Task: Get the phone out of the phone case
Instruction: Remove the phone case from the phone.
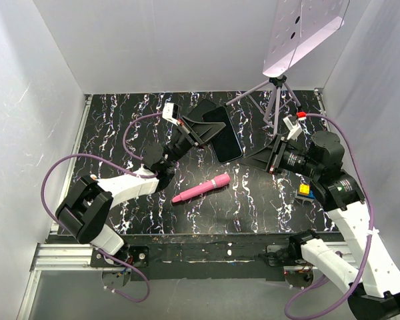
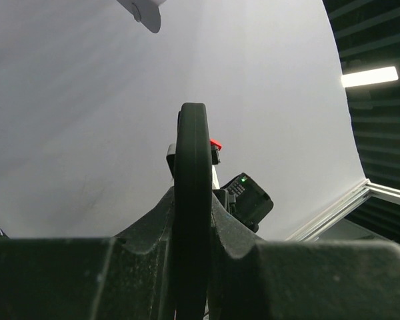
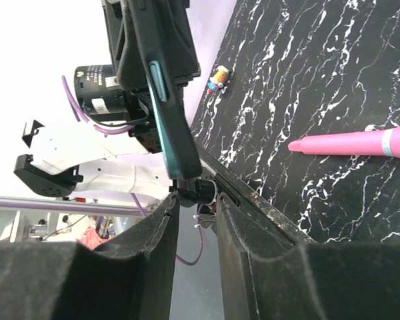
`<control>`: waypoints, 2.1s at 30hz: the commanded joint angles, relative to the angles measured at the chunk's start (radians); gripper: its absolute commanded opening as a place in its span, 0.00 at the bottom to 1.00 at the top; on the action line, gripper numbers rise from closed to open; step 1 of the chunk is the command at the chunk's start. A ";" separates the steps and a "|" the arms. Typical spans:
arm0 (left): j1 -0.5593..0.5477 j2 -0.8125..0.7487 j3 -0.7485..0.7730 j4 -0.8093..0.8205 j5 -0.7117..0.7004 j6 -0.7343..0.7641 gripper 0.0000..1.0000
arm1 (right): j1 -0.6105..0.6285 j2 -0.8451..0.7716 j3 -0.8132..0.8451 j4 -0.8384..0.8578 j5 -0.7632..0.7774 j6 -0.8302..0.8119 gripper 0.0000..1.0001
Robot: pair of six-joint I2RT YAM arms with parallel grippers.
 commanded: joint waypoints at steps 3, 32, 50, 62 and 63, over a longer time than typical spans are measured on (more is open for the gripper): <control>0.004 -0.051 0.050 0.039 0.014 0.009 0.00 | -0.015 -0.019 0.056 0.115 -0.053 0.043 0.35; 0.002 -0.054 0.044 0.022 0.020 -0.001 0.00 | -0.022 0.022 -0.002 0.227 -0.069 0.095 0.33; -0.039 0.010 0.095 0.120 0.032 -0.127 0.00 | -0.021 0.094 -0.100 0.261 -0.030 0.027 0.41; -0.111 -0.021 0.084 -0.191 0.184 0.070 0.34 | -0.027 0.136 -0.099 0.420 -0.141 0.174 0.01; -0.105 -0.061 0.066 -0.248 0.180 0.119 0.47 | -0.032 0.127 -0.113 0.429 -0.145 0.202 0.01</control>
